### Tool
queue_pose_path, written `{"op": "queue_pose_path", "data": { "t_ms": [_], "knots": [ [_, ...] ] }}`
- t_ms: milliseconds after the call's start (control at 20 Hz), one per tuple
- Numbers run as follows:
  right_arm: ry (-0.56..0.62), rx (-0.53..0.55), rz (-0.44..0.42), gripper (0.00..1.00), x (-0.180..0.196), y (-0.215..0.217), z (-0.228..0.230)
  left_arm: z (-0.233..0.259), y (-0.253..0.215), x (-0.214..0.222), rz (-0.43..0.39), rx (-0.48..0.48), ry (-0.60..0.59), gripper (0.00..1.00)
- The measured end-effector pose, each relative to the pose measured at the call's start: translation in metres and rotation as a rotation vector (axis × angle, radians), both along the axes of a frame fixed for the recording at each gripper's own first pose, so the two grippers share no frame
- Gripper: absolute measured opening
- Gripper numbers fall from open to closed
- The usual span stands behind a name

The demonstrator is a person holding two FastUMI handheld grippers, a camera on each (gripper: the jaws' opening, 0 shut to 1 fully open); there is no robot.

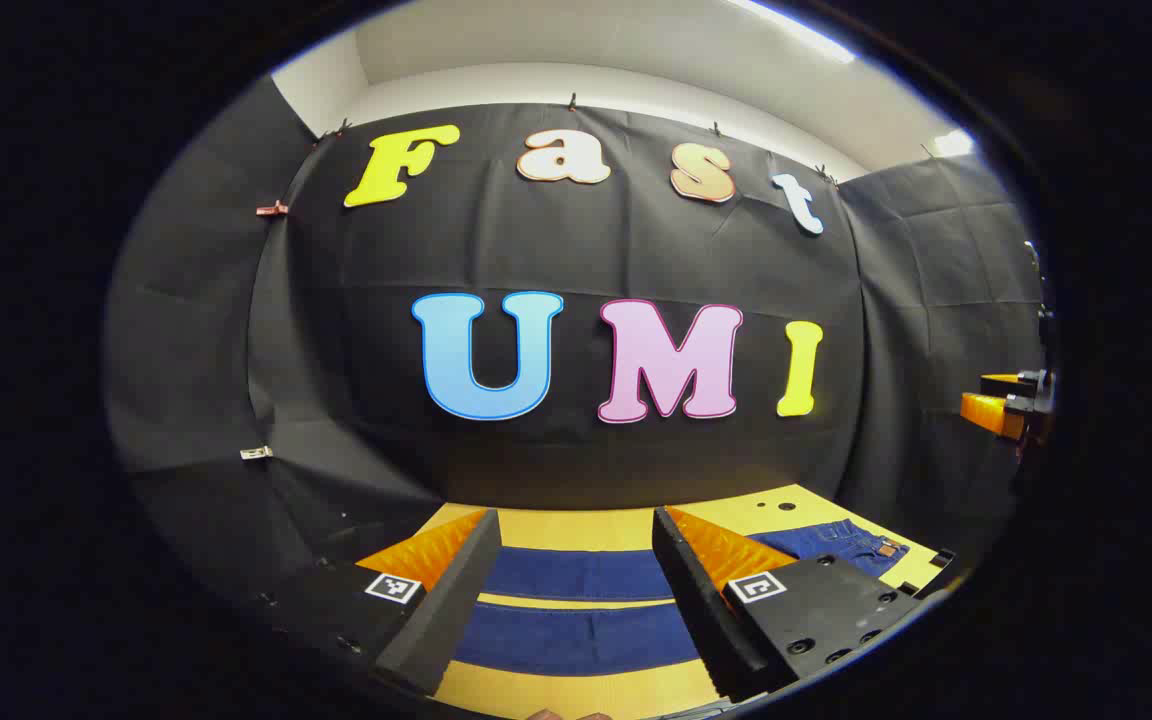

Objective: Grasp the waist and the cuffs of the jeans and fold them to make the two legs overlap; first hold the waist and fold one-third of the jeans toward the cuffs, then hold the cuffs and fold the remaining one-third in the same direction to finish folding.

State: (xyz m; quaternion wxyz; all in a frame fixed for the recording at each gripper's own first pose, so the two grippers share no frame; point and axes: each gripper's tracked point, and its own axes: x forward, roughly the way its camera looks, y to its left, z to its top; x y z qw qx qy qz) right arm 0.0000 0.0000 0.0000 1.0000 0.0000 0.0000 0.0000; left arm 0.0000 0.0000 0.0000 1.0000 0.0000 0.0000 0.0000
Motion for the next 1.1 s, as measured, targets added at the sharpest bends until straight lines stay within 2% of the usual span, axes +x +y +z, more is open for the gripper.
{"op": "queue_pose_path", "data": {
  "t_ms": [350, 800, 900, 1100],
  "knots": [
    [0.024, -0.013, -0.031, 0.96, -0.002, -0.013, -0.006, 0.006, -0.02, 0.014, -0.063, -0.002, -0.009, 0.95],
    [0.044, -0.052, -0.035, 0.96, 0.0, -0.018, -0.012, 0.008, -0.016, 0.025, -0.072, -0.015, -0.022, 0.95],
    [0.049, -0.074, -0.007, 0.95, 0.005, -0.013, -0.015, 0.006, -0.011, 0.025, -0.076, 0.0, -0.017, 0.95],
    [0.088, -0.158, 0.118, 0.96, 0.025, -0.001, -0.026, -0.008, 0.009, 0.03, -0.132, 0.045, 0.024, 0.95]
  ]
}}
